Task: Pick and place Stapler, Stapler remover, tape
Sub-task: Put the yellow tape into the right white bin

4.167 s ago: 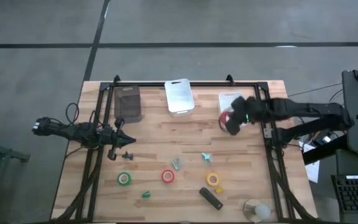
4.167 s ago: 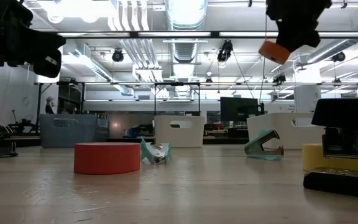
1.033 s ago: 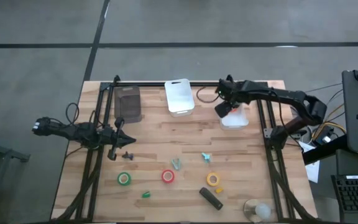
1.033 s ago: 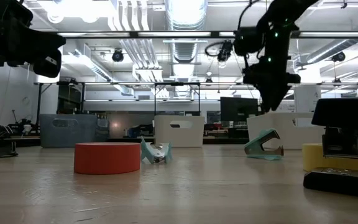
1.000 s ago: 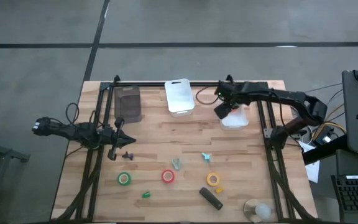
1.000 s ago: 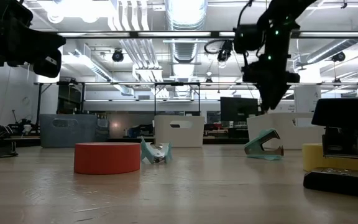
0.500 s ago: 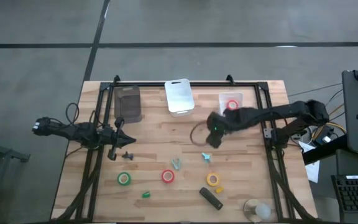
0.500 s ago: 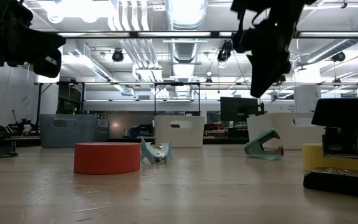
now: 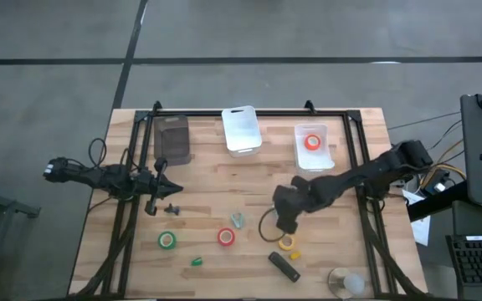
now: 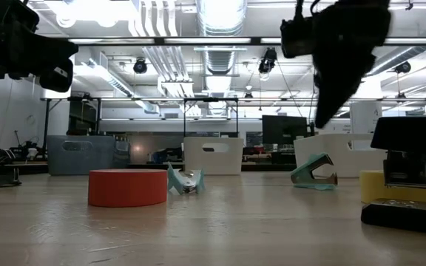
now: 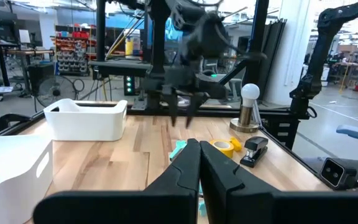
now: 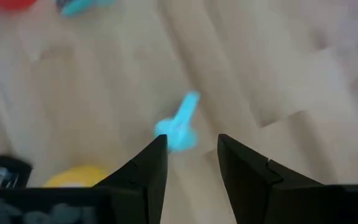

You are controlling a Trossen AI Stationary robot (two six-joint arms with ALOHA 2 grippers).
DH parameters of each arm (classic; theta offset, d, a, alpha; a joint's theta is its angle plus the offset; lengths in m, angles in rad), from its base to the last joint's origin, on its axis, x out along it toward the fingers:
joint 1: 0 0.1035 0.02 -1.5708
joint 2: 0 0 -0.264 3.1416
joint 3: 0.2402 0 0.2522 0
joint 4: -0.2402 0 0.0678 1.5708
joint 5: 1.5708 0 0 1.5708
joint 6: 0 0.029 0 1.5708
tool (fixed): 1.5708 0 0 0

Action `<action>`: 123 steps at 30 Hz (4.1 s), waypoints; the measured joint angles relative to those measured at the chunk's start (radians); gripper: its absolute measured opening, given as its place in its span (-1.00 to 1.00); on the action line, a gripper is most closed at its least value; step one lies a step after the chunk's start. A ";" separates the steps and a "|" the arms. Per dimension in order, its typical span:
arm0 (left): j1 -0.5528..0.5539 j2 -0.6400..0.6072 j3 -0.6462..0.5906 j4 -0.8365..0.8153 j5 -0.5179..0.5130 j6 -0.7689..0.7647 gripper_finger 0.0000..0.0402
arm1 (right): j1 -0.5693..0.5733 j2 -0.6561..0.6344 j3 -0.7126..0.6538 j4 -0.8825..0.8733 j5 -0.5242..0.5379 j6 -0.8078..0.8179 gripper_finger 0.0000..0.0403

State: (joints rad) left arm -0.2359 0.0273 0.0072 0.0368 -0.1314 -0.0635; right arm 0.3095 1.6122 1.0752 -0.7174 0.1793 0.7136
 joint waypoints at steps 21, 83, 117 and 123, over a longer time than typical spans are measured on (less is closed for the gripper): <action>0.000 0.000 0.000 0.000 0.000 0.000 -0.95 | 0.167 0.106 -0.002 0.103 -0.132 0.113 -0.33; 0.000 0.008 0.000 0.000 0.000 0.000 -0.95 | -0.015 -0.343 -0.069 -0.223 0.346 -0.012 -0.75; 0.000 0.008 0.000 0.000 0.000 0.000 -0.95 | -0.739 -0.497 -0.401 -0.082 0.161 -0.137 -0.73; 0.000 0.008 0.000 0.000 0.000 0.000 -0.95 | -0.743 -0.497 -0.463 -0.034 0.131 -0.133 -0.73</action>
State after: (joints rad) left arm -0.2359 0.0357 0.0071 0.0368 -0.1314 -0.0635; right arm -0.4335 1.1152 0.6127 -0.7518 0.3105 0.5808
